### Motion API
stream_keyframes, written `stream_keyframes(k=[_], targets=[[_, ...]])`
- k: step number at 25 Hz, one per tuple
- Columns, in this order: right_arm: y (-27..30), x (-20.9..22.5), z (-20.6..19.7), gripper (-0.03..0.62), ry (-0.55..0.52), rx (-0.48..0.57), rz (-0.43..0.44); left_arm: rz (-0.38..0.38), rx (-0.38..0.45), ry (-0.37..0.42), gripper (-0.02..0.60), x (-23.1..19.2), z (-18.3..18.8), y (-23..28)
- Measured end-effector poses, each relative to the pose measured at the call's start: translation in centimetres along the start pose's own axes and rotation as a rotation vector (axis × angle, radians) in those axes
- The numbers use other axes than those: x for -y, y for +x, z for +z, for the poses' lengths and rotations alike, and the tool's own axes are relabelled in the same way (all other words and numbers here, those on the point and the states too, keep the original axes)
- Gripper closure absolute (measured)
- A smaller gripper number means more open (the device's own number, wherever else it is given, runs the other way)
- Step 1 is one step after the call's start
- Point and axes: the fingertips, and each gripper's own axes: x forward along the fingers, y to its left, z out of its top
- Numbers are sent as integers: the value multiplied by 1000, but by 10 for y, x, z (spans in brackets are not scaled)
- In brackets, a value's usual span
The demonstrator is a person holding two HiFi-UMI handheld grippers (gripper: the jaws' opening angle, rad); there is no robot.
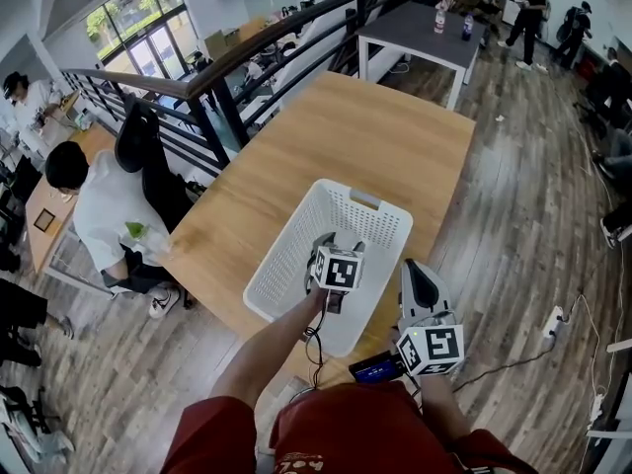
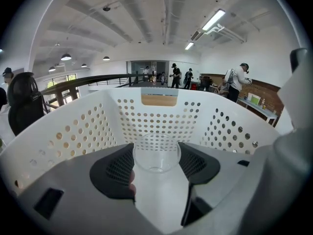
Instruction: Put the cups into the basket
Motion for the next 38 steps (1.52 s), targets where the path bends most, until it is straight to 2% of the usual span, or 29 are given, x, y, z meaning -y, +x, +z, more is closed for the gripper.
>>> stream_keyframes(k=[6,11,18,24,38], targets=[[-1,3,-1,585,4,0,-6,31,-39,-11,291,-9,-13,14],[-1,3,-2,585,4,-3,-9,23,-50,-94,291,-15,-17,13],[-1,4,1,585,4,0,-7,41,-55,-61,291,-17,-20,15],[0,4,0,585,-1,2,-6,41,-64,9,291,-10,-23,18],[-2,5,2,585,-5,2,-11,35,-113,10,290,-7,-28,8]])
